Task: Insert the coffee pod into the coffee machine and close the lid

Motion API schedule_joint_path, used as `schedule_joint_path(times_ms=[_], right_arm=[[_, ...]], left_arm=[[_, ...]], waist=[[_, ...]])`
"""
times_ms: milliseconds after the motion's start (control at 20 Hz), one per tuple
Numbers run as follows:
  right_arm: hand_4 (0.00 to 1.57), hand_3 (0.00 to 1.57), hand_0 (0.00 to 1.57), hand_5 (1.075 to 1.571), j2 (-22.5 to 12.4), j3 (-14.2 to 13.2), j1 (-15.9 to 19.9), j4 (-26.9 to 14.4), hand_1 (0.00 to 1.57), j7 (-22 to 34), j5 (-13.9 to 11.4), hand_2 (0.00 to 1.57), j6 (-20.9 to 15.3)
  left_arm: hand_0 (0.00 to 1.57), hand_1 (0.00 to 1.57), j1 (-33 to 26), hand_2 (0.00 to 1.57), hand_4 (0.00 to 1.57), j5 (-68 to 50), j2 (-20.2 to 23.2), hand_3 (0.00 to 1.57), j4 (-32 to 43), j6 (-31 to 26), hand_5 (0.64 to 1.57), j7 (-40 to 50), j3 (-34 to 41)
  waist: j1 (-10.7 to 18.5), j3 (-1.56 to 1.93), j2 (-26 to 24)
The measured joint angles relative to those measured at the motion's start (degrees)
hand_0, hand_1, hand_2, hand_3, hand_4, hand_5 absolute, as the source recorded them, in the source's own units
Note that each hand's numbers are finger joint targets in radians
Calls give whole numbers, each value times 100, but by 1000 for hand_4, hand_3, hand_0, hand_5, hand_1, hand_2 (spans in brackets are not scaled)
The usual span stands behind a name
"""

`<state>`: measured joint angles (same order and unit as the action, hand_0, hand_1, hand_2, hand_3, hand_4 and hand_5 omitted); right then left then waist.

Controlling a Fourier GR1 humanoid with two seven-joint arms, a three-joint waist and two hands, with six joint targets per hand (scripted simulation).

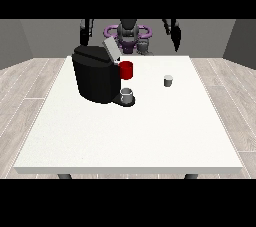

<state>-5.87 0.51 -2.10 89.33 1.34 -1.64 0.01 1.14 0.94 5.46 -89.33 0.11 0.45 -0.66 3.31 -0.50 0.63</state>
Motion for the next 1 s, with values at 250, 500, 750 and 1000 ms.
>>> schedule_joint_path(times_ms=[250, 500, 750, 1000], right_arm=[[128, 0, 0, 1571, 31, -27, 29, -155, 0, -172, 43, 0, 109], [181, 0, 0, 1571, 260, -335, 112, -36, 0, -473, 186, 0, -291], [169, 0, 0, 1571, 408, -365, 225, -32, 0, -734, 217, 0, -433], [168, 0, 0, 1571, 447, -294, 431, 154, 0, -625, 245, 0, -483]], left_arm=[[0, 0, -71, 0, 264, -230, 39, 0, 121, -253, 1571, -526, 181], [0, 0, 59, 0, 0, -234, 439, 0, 203, -561, 1571, -827, 376], [0, 0, 569, 0, 0, 8, 928, 0, 511, -644, 1571, -643, 613], [0, 0, 1136, 0, 0, -2, 1276, 0, 1264, -859, 1571, -540, 910]], waist=[[-199, 35, -64], [-414, 47, -131], [-640, 50, 46], [-906, 50, 300]])
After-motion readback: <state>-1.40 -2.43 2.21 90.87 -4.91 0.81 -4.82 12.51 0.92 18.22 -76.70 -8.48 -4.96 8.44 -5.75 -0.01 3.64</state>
